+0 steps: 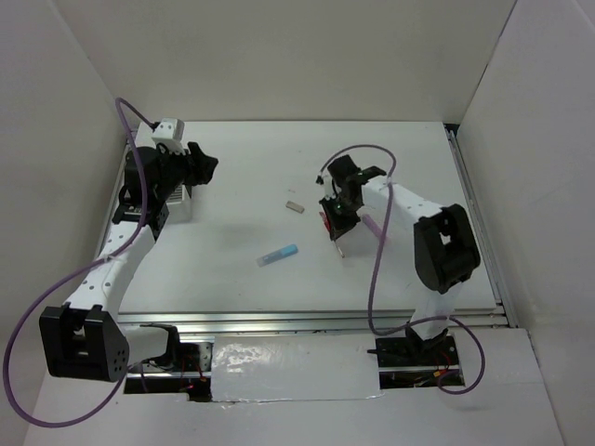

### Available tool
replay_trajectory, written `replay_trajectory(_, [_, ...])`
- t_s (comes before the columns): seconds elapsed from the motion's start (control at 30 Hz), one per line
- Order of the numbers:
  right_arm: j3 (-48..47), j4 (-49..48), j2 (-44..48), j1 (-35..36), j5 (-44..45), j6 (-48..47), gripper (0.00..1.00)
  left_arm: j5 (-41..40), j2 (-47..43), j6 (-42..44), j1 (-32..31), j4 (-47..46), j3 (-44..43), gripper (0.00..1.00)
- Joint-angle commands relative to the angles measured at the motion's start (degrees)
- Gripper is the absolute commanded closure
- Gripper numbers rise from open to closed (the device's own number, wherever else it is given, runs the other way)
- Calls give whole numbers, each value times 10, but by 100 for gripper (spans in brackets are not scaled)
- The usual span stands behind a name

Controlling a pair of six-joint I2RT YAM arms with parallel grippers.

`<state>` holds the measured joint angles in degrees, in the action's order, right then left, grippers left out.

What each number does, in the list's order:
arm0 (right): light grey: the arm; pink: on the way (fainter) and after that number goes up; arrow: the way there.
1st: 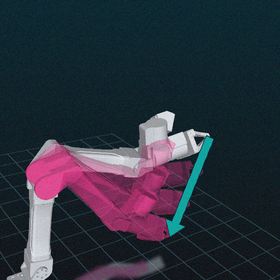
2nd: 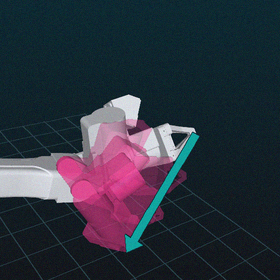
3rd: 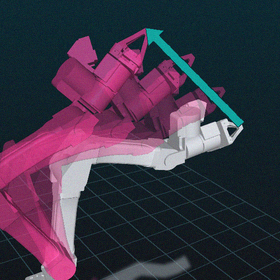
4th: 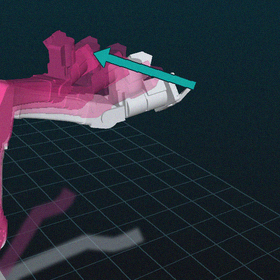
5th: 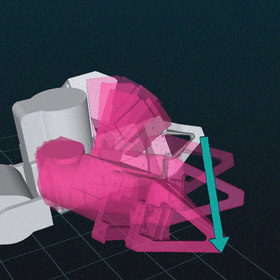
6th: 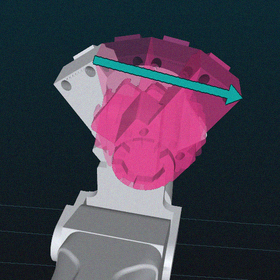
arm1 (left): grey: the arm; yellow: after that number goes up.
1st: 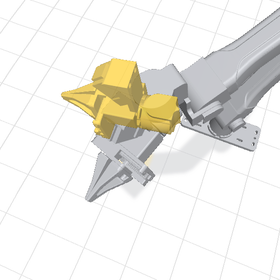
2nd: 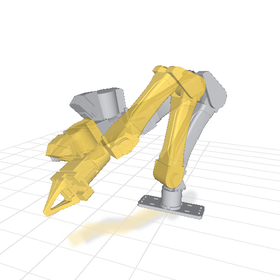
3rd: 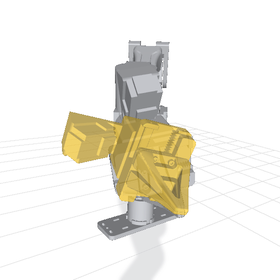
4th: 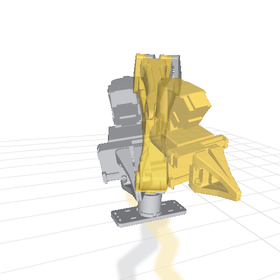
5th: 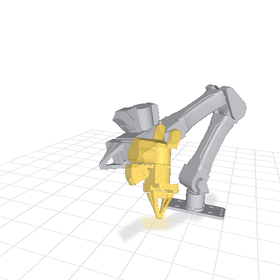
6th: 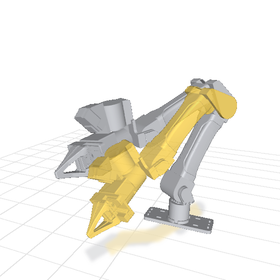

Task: Sort the stationery into containers
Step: Pick up the pen from the center of the board.

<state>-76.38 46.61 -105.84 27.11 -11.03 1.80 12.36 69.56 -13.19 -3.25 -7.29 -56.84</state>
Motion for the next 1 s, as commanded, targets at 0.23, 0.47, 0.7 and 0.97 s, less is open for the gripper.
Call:
replay_trajectory(0.23, [-111, -79, 156, 22, -129, -67, 100, 227, 29, -252, -38, -66, -29, 34])
replay_trajectory(0.47, [-131, -96, 162, 68, -100, -74, 100, 261, 56, -264, -82, -57, -57, 32])
replay_trajectory(0.7, [-142, -94, 165, 93, -88, -78, 100, 263, 73, -266, -127, -68, -47, 28])
replay_trajectory(0.97, [-149, -94, 163, 110, -78, -79, 100, 280, 101, -284, -143, -86, -61, 35])
